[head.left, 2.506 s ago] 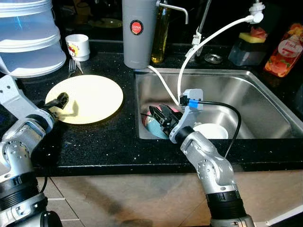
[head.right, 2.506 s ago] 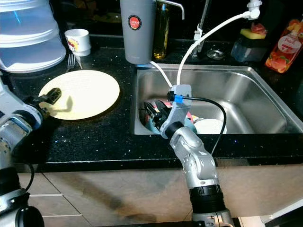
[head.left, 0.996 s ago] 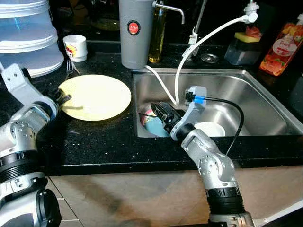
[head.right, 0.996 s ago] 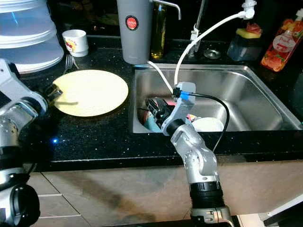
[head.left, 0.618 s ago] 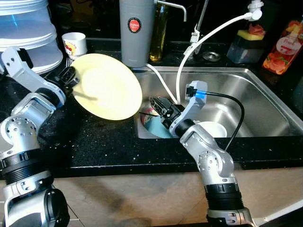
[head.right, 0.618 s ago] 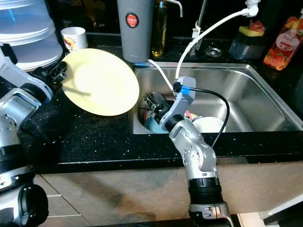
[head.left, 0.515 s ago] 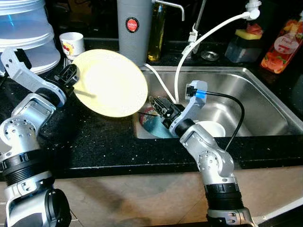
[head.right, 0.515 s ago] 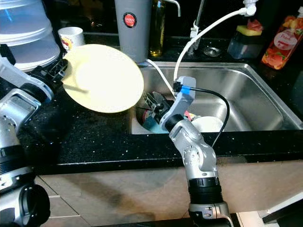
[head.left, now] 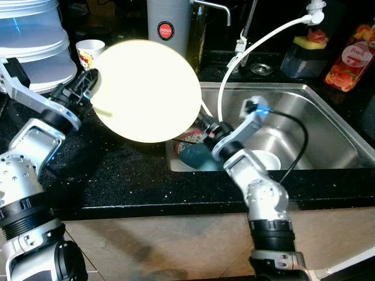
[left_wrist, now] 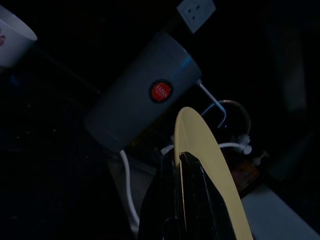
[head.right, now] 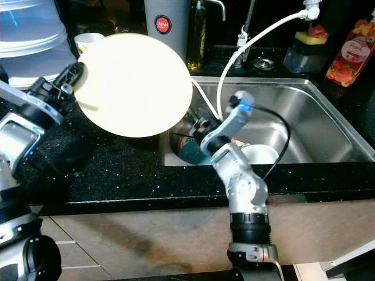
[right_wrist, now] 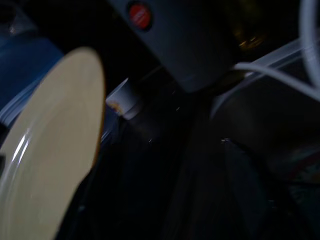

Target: Kitchen organization

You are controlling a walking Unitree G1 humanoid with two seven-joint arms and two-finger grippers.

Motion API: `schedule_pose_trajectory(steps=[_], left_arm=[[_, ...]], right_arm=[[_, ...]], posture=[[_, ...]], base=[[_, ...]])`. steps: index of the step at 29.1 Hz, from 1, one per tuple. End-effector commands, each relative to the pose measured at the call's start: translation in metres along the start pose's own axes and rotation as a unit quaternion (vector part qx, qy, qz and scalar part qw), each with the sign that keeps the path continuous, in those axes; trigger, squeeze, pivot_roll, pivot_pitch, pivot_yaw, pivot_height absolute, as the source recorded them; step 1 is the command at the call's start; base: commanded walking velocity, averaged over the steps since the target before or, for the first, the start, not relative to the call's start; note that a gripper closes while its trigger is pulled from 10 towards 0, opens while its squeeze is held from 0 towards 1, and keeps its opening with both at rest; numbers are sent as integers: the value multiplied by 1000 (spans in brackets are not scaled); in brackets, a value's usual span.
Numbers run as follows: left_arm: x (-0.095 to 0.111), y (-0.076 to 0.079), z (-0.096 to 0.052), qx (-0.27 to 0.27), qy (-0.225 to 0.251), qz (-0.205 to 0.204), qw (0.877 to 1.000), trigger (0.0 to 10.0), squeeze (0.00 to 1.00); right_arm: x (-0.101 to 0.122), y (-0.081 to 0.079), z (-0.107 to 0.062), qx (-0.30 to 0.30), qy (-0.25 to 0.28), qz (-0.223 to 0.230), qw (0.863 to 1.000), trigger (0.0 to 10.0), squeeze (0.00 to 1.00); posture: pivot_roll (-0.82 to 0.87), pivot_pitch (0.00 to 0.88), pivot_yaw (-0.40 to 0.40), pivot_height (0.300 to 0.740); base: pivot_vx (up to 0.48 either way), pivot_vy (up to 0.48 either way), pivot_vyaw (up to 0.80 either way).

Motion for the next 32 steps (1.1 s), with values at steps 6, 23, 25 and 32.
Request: schedule_pose_trajectory(steps=[6, 23, 25, 32], left_arm=[[10, 2, -2, -8, 15, 16, 1000, 0, 0], [2, 12, 1, -54, -1, -17, 998, 0, 0], [-3, 11, 1, -52, -7, -21, 998, 0, 0], [-9, 9, 1, -48, -13, -29, 998, 0, 0]], right_arm=[[6, 11, 2, -41, 17, 45, 998, 10000, 161], [1, -18, 2, 55, -8, 112, 992, 10000, 0], [3, -24, 1, 74, -2, 118, 990, 10000, 0], [3, -30, -1, 97, -1, 127, 987, 0, 0]], posture=[[32, 133, -37, 740], [33, 124, -34, 740], [33, 124, -34, 740], [32, 130, -33, 740]], base=[[0, 0, 0], [0, 0, 0], [0, 0, 0], [0, 0, 0]])
Point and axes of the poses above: a point about 5 cm out from each wrist's last joint towards the gripper, its own z axis pointing out of the wrist towards the gripper, its own x axis along the axis of the wrist's last joint, y = z × x, the point moved 1 cm from there along z, pointing out of the wrist towards the gripper, and after that the axes turned 12 degrees about -z, right-handed, at the moved point
